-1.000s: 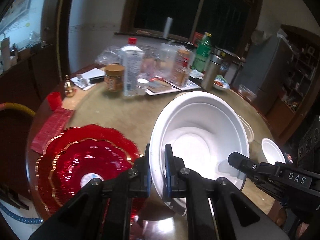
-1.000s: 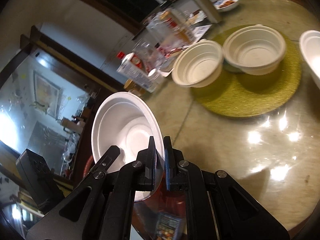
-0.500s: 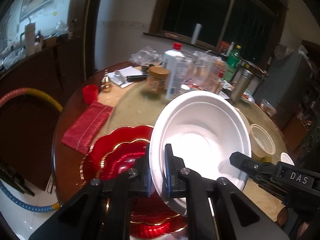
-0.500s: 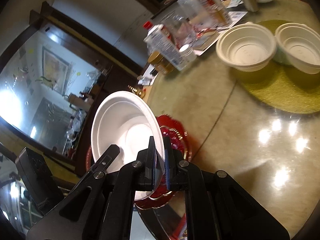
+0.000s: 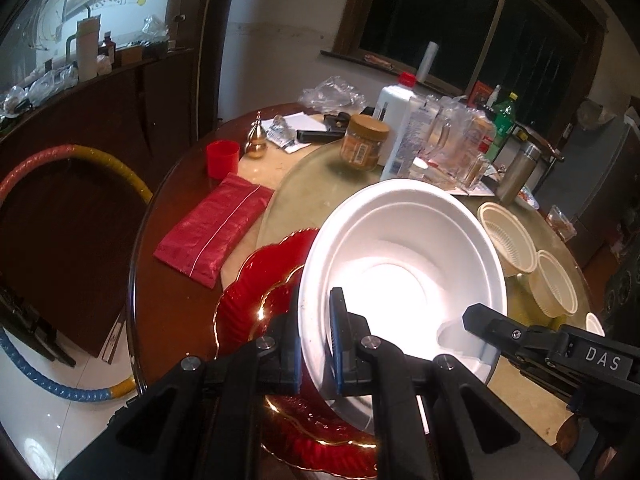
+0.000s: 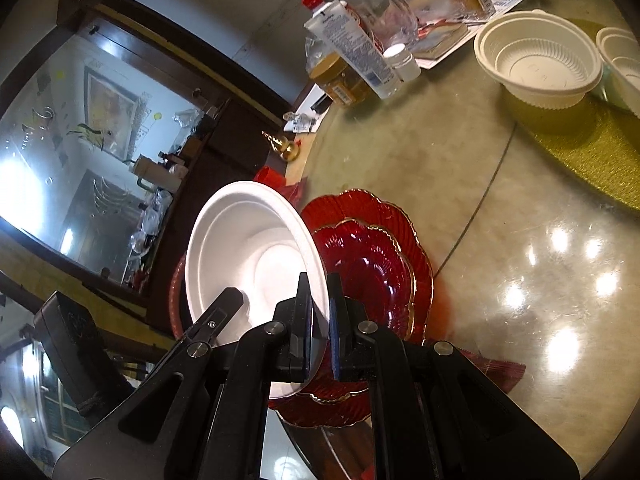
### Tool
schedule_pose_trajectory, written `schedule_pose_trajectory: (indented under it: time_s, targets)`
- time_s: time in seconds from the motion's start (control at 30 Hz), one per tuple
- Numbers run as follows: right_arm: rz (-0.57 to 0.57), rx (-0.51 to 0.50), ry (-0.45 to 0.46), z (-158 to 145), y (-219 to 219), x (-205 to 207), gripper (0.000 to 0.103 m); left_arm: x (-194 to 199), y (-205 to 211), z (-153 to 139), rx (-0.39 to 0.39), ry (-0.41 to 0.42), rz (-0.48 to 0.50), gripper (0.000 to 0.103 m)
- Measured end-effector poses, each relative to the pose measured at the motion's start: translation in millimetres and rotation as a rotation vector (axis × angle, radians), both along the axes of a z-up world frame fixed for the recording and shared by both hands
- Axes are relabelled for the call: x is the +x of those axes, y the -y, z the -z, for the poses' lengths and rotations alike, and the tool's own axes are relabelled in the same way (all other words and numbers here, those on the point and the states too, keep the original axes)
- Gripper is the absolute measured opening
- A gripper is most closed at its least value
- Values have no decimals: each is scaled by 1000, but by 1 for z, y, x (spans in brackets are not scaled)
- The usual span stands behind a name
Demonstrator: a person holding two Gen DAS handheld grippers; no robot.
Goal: Organize plates and bowls
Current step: 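Lower the white foam bowl with both tools onto the red plate stack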
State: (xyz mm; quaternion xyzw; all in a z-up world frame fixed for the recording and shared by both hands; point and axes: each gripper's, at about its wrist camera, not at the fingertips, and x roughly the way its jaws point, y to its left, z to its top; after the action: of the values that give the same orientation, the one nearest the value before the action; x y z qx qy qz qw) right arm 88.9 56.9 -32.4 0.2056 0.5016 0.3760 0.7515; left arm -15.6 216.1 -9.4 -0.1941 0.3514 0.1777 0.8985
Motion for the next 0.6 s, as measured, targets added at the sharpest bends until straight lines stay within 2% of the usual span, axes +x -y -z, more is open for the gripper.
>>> schedule_pose_trajectory:
  time_s: [0.33, 0.6]
  targets:
    - [-36, 14, -32, 18, 0, 7, 7, 4, 4, 12, 23, -46, -24, 10]
    - [-49, 9, -29, 19, -1, 6, 7, 3, 4, 14, 23, -52, -33, 10]
